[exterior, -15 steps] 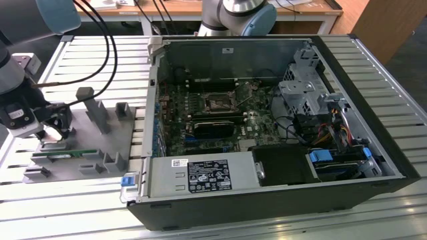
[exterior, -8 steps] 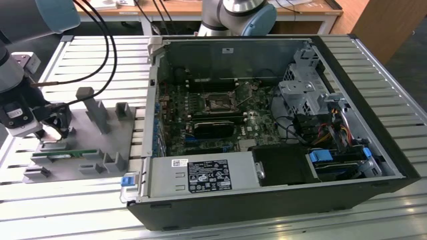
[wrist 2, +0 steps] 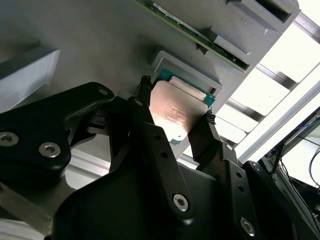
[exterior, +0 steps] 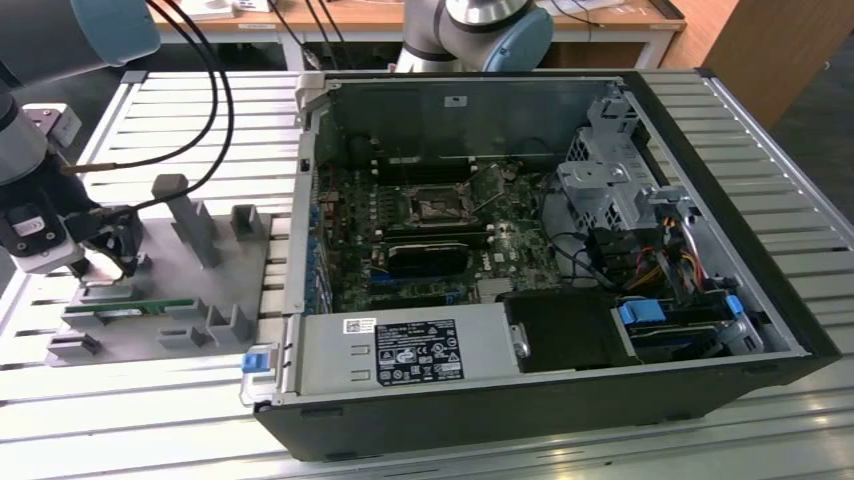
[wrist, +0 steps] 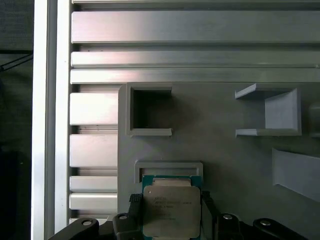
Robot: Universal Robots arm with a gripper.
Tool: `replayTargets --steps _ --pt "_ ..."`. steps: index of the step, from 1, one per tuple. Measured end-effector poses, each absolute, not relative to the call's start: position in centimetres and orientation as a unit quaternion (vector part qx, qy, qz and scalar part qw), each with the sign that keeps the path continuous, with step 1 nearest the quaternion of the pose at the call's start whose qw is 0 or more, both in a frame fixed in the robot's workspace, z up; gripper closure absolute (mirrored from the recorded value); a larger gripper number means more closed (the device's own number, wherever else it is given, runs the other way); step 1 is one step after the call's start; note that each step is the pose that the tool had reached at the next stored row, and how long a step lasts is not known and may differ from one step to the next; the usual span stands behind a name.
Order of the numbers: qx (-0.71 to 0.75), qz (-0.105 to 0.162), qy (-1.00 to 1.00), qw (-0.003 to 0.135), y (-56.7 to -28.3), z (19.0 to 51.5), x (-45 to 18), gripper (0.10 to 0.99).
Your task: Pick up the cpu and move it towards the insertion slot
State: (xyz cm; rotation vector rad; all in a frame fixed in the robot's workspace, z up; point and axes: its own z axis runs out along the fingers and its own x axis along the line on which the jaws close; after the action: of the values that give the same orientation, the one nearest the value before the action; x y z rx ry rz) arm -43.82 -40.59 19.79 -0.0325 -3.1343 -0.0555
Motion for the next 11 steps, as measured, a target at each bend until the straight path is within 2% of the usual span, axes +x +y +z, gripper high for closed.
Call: replayTargets --steps 11 --pt "-0.013 -0.018 -1.000 0.003 -40.59 19.83 -43.82 0.537"
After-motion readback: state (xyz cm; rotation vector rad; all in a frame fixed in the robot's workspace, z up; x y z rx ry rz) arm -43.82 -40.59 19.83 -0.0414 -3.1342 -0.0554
